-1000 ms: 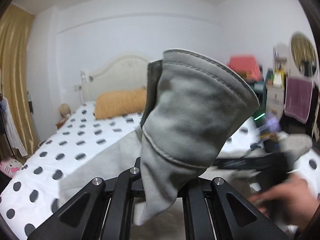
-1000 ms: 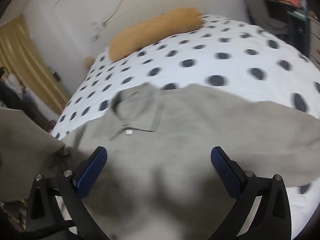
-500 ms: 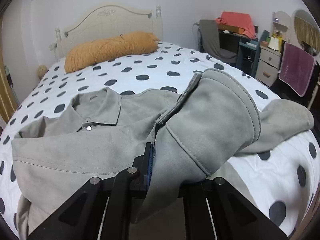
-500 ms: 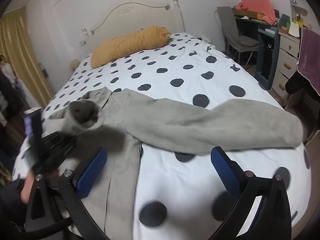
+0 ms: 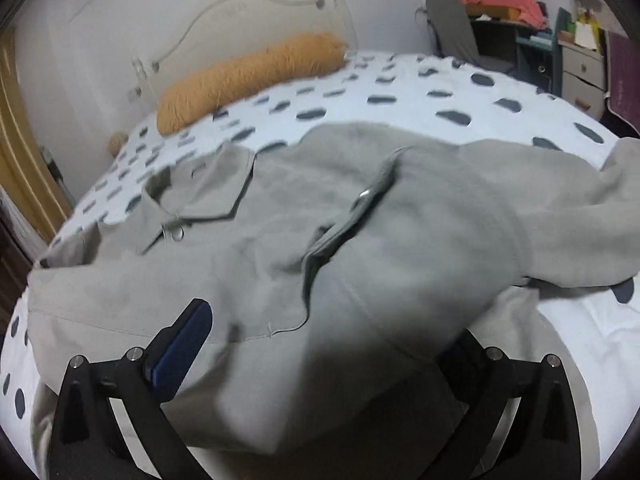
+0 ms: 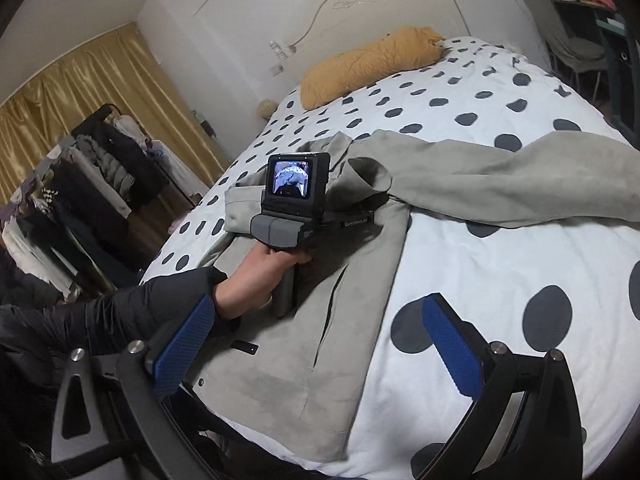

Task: Fold large clothes
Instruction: 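Carry the held sleeve across the jacket front with the left gripper and release, then grasp the other sleeve cuff with the right gripper and lift it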

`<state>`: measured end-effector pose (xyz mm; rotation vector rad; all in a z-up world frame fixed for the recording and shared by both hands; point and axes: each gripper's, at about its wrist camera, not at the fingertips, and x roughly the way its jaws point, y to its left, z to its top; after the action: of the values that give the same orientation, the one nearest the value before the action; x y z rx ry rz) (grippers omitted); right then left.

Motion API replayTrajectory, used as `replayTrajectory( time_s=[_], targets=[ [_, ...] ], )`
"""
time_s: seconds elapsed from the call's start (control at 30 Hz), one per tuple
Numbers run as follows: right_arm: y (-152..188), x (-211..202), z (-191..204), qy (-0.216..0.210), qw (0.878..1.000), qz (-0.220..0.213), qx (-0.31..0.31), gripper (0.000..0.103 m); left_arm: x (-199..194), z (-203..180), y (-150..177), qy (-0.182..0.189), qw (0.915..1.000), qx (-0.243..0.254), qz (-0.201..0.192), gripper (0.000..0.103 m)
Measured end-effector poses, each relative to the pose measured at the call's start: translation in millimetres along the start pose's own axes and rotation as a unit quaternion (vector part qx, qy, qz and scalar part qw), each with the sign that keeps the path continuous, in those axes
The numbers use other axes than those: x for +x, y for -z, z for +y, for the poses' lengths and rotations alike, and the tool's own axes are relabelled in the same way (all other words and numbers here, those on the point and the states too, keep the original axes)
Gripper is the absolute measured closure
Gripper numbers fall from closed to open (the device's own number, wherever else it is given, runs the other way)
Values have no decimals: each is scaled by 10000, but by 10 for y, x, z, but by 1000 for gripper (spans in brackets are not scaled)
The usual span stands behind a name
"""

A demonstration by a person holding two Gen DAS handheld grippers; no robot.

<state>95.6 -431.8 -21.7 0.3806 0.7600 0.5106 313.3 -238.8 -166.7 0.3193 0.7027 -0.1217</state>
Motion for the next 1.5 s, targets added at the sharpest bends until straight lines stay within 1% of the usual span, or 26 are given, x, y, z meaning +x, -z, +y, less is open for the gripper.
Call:
replayTrajectory(
  time_s=[0.07,0.1,0.2,0.3,0.37,0.4,0.43,0.5,0.53,0.6,0.63,0.7,0.73,0.9,0.93,1.0,1.03,1.1,1.2,1.23,1.27,1.3,1.33,1.37,1.43,1.5],
  targets=[
    [-2,20,32,-12,9999,-90,50,0,-25,-14,-8,-22,10000,26,-69,0],
    [-3,26,33,-18,9998,-131,132,0,-92,26,-25,65,9998,-118,-135,0],
    [8,7,-29,215,9989,-199,371,0,-458,184,-64,217,9984,-310,-416,0],
    [92,-175,-319,574,9928,-550,899,0,-911,437,-62,538,9957,-443,-618,0],
    [173,-379,-727,760,9794,-1068,1538,0,-1138,615,-71,756,9931,-513,-742,0],
    [210,-456,-910,867,9707,-1285,1838,0,-1217,691,-75,790,9923,-568,-765,0],
    [272,-540,-1217,930,9545,-1594,2344,0,-1279,744,-77,881,9917,-602,-714,0],
    [344,-583,-1624,719,9306,-1952,3010,0,-1379,813,-92,1126,9890,-747,-608,0],
    [391,-579,-1951,588,9072,-2182,3549,0,-1427,815,-98,1243,9873,-799,-585,0],
    [446,-543,-2352,368,8718,-2444,4228,0,-1532,767,-99,1321,9864,-744,-634,0],
    [486,-479,-2621,227,8424,-2643,4691,0,-1586,736,-91,1388,9852,-709,-706,0],
    [423,-380,-2857,169,8219,-2831,4941,0,-1650,703,-82,1444,9840,-702,-770,0],
    [356,-348,-2889,262,8193,-2930,4921,0,-1649,704,-80,1439,9838,-739,-767,0],
    [-97,-95,-2798,980,8340,-2960,4552,0,-1482,826,-84,1382,9831,-1052,-576,0],
    [-149,-3,-2836,1338,8304,-2847,4599,0,-1445,854,-77,1374,9829,-1104,-532,0],
    [-143,81,-2901,1390,8174,-2914,4771,0,-1393,923,-59,1401,9818,-1195,-473,0],
    [-206,77,-2896,1371,8180,-3088,4655,0,-1375,952,-48,1393,9817,-1215,-459,0],
    [-299,107,-2941,1291,8202,-3139,4605,0,-1342,1018,-26,1416,9809,-1261,-436,0],
    [-382,184,-3016,1470,8101,-3044,4790,1,-1303,1181,9,1391,9791,-1426,-416,0],
    [-386,170,-3011,1487,8065,-3092,4814,6,-1294,1238,19,1360,9785,-1488,-424,0],
    [-370,153,-2998,1494,8040,-3137,4826,21,-1282,1303,33,1321,9777,-1573,-438,0],
    [-309,133,-3006,1477,7962,-3189,4924,50,-1260,1381,41,1272,9765,-1681,-449,0],
    [-200,114,-3045,1400,7873,-3239,5056,64,-1233,1431,39,1259,9752,-1768,-440,0],
    [-145,132,-3118,1271,7826,-3237,5163,73,-1205,1451,30,1271,9741,-1825,-418,0],
    [-102,143,-3217,1089,7849,-3154,5221,81,-1153,1454,-13,1362,9716,-1895,-395,0],
    [-229,100,-3200,1158,7997,-3017,5060,86,-1108,1398,-78,1341,9713,-1912,-456,0]
  ],
)
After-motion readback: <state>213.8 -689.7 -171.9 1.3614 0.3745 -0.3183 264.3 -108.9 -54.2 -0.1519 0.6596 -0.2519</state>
